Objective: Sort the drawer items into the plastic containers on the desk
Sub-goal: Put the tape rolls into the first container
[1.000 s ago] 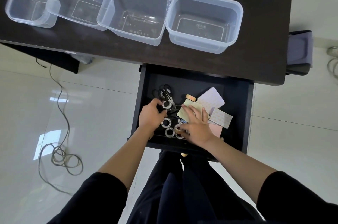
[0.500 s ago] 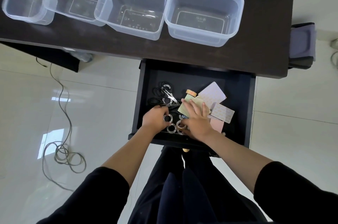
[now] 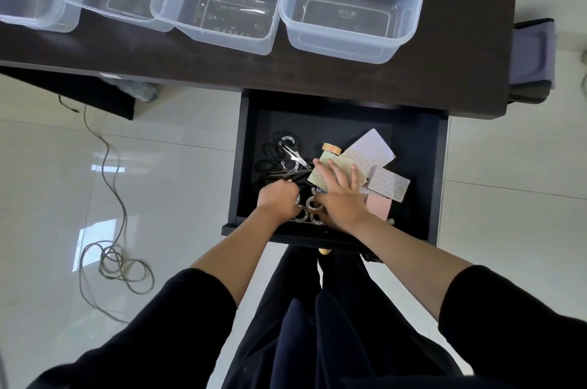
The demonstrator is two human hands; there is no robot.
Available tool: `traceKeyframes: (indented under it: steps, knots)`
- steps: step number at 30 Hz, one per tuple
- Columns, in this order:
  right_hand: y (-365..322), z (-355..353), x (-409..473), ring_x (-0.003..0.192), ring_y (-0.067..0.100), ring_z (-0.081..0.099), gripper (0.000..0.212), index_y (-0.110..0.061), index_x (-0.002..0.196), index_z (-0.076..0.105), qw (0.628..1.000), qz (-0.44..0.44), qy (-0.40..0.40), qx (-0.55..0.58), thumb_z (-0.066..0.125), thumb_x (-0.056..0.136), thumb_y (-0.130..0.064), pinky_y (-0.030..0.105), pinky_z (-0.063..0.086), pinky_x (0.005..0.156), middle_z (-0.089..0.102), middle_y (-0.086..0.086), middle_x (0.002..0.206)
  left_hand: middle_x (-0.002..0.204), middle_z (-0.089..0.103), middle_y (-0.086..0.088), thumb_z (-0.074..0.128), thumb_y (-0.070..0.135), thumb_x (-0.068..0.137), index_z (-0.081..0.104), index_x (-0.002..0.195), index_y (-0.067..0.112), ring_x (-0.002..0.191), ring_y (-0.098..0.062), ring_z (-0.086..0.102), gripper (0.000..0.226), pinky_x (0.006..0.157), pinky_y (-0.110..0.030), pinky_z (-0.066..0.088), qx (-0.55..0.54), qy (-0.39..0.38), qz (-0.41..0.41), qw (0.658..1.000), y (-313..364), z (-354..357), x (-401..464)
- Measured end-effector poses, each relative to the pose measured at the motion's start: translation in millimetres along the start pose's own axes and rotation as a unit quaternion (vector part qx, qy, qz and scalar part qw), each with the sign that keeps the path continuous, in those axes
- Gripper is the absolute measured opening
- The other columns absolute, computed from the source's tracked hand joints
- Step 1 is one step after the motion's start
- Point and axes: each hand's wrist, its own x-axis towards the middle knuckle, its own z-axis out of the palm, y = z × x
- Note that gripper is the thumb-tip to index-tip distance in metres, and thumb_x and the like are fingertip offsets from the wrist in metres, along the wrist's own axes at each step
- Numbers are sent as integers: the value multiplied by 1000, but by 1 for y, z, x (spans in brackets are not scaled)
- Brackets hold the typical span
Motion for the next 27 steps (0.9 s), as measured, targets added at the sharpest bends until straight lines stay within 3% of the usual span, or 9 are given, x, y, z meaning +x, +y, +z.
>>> traceKeyframes:
  steps: [3, 7, 11, 13, 14, 16, 17, 23, 27]
  knots:
    - [3, 6, 3, 146, 32, -9, 21, -21, 66, 52, 999, -25, 35, 1, 63, 84, -20, 57, -21, 107, -4, 4, 160, 97, 65, -7, 61, 29, 81, 63, 91, 12, 90, -28, 63, 20, 62, -29, 42, -8, 17, 3, 1000, 1, -4, -6]
    - [7, 5, -8, 145, 35, 12, 5, -16, 76, 69, 991, -66, 104, 48, 69, 78, -21, 58, -11, 108, 18, 10, 157, 89, 65, -7, 61, 29, 79, 60, 82, 13, 85, -28, 62, 16, 60, -28, 41, -38, 48, -4, 998, 2, -14, -22]
    - [7, -4, -23, 135, 34, 39, 4, -16, 79, 71, 978, -68, 152, 124, 69, 80, -19, 57, 12, 112, 45, 15, 144, 87, 65, -4, 59, 31, 78, 62, 86, 15, 82, -26, 62, 19, 58, -27, 39, -77, 104, -11, 991, 2, -21, -45]
    - [6, -12, -27, 119, 30, 56, 8, -16, 84, 72, 970, -53, 169, 166, 65, 82, -18, 52, 35, 107, 60, 13, 128, 88, 65, -1, 57, 32, 79, 62, 87, 16, 83, -24, 61, 19, 58, -27, 38, -99, 143, -12, 985, 3, -25, -57]
    - [4, -18, -30, 107, 26, 63, 9, -16, 86, 72, 963, -43, 176, 199, 64, 83, -17, 45, 47, 97, 67, 8, 116, 89, 64, 0, 56, 33, 79, 62, 88, 17, 84, -22, 61, 19, 58, -27, 39, -113, 161, -13, 980, 3, -27, -62]
    - [-2, -32, -35, 89, 18, 65, 9, -17, 87, 71, 949, -19, 182, 258, 62, 86, -16, 36, 53, 78, 70, -1, 97, 95, 62, 2, 57, 34, 80, 63, 95, 20, 86, -20, 60, 21, 61, -27, 43, -142, 192, -15, 971, 3, -30, -73]
    - [-5, -38, -36, 85, 15, 64, 8, -17, 87, 71, 943, -13, 191, 272, 63, 86, -15, 33, 53, 75, 70, -2, 92, 97, 61, 3, 56, 34, 81, 62, 100, 22, 87, -19, 60, 23, 64, -28, 45, -152, 205, -17, 967, 3, -33, -78]
    - [-32, -68, -34, 88, 7, 58, 18, -12, 99, 71, 917, 5, 246, 315, 65, 83, -6, 11, 42, 77, 63, -9, 92, 95, 67, -2, 53, 34, 86, 58, 112, 22, 86, -23, 62, 29, 69, -34, 52, -196, 254, -35, 946, -13, -51, -96]
    - [-60, -80, -17, 84, 8, 61, 21, -16, 95, 72, 908, -16, 282, 309, 68, 78, -4, 21, 49, 76, 62, -12, 87, 97, 68, -5, 51, 29, 88, 56, 116, 21, 86, -25, 63, 30, 70, -33, 52, -223, 279, -43, 933, -40, -69, -104]
